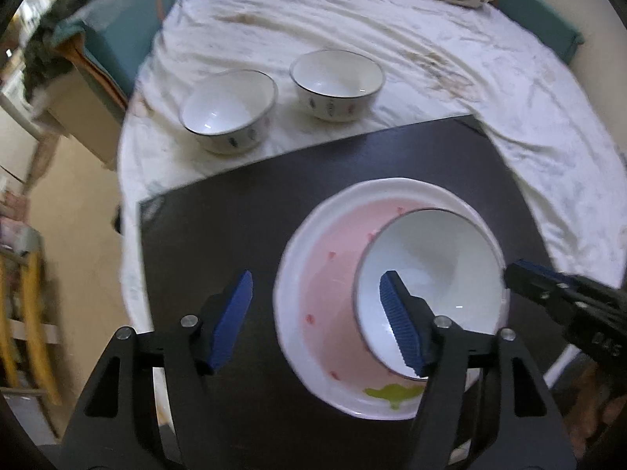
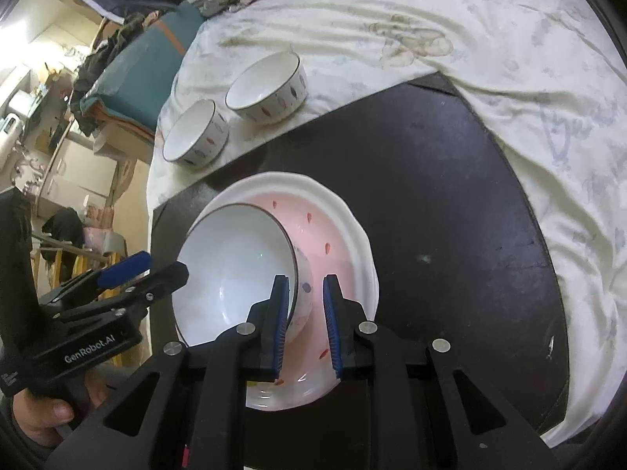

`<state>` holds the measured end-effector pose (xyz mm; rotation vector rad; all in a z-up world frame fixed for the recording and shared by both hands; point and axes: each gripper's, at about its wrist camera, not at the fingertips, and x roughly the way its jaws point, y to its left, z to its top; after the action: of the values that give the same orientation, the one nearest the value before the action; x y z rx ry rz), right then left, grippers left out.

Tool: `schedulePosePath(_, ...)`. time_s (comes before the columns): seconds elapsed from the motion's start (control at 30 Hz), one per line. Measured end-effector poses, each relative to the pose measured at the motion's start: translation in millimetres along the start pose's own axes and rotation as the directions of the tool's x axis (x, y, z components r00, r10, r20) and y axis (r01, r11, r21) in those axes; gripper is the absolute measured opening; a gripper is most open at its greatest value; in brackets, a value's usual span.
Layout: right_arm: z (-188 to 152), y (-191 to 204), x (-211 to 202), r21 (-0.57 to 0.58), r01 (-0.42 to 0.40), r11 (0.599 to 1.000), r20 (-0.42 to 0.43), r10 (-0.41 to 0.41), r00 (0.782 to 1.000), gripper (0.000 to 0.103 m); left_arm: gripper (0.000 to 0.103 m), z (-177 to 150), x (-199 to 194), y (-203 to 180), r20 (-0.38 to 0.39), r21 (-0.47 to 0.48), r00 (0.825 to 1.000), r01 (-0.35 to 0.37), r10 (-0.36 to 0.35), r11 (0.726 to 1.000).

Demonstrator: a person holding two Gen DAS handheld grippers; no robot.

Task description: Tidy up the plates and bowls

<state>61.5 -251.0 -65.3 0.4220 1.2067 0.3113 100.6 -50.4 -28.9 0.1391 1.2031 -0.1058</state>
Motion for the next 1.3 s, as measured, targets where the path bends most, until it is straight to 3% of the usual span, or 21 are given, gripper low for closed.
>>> schedulePosePath(0.17, -1, 5, -5, -0.021, 0.011, 1.000, 0.035, -0.010, 0.999, 0.024, 0.064, 0, -13, 7, 0.053, -0.030, 0.998, 0.026, -0.025, 0.999)
schedulePosePath(0.23, -1, 6, -8, -0.026, 0.010, 1.000, 0.049, -0.009, 0.999, 0.037, 0.064, 0, -16, 10, 0.065, -0.038, 0.997, 0.041, -0.038, 0.998)
schedulePosePath(0.27, -1, 6, -9, -0.024, 0.005, 1.000, 0.059, -0.004, 0.998, 0.061, 0.064, 0, -17, 11, 0.072, -0.044, 0.997, 0.040, -0.037, 0.998)
schedulePosePath(0.3, -1, 6, -12, -0.021, 0.002, 1.000, 0.074, 0.000, 0.997, 0.078, 0.064, -1, -17, 12, 0.073, -0.050, 0.996, 0.047, -0.043, 0.998)
schedulePosePath(0.43, -2, 9, -19, -0.036, -0.002, 0.999, 0.112, 0.006, 0.994, 0.084, 0.064, -4, -17, 21, 0.078, -0.089, 0.993, 0.099, -0.092, 0.991)
schedulePosePath(0.47, -2, 10, -20, -0.044, -0.013, 0.999, 0.117, 0.018, 0.993, 0.089, 0.064, -4, -17, 21, 0.077, -0.087, 0.993, 0.097, -0.090, 0.991)
schedulePosePath(0.5, -4, 11, -21, -0.053, -0.013, 0.998, 0.122, 0.020, 0.992, 0.101, 0.064, -5, -15, 23, 0.069, -0.089, 0.993, 0.097, -0.091, 0.991)
schedulePosePath(0.7, -6, 23, -40, -0.119, 0.028, 0.993, 0.220, -0.001, 0.976, 0.103, 0.068, -6, -18, 37, 0.075, -0.143, 0.995, 0.077, -0.067, 0.987)
schedulePosePath(0.73, -6, 25, -42, -0.127, 0.035, 0.991, 0.231, -0.005, 0.973, 0.103, 0.082, -5, -22, 39, 0.098, -0.145, 0.993, 0.078, -0.064, 0.986)
schedulePosePath(0.77, -5, 26, -44, -0.132, 0.045, 0.990, 0.235, -0.013, 0.972, 0.103, 0.103, -5, -26, 41, 0.117, -0.146, 0.991, 0.078, -0.062, 0.986)
schedulePosePath(1.03, 1, 35, -56, -0.125, 0.124, 0.984, 0.271, -0.086, 0.959, 0.103, 0.103, 1, -47, 49, 0.183, -0.127, 0.982, 0.064, -0.040, 0.990)
schedulePosePath(1.17, 5, 43, -61, -0.106, 0.153, 0.983, 0.277, -0.118, 0.953, 0.103, 0.103, 5, -49, 58, 0.170, -0.147, 0.983, 0.094, -0.068, 0.985)
schedulePosePath(1.3, 13, 50, -56, -0.078, 0.146, 0.986, 0.232, -0.124, 0.965, 0.103, 0.103, 13, -51, 70, 0.145, -0.174, 0.985, 0.122, -0.097, 0.977)
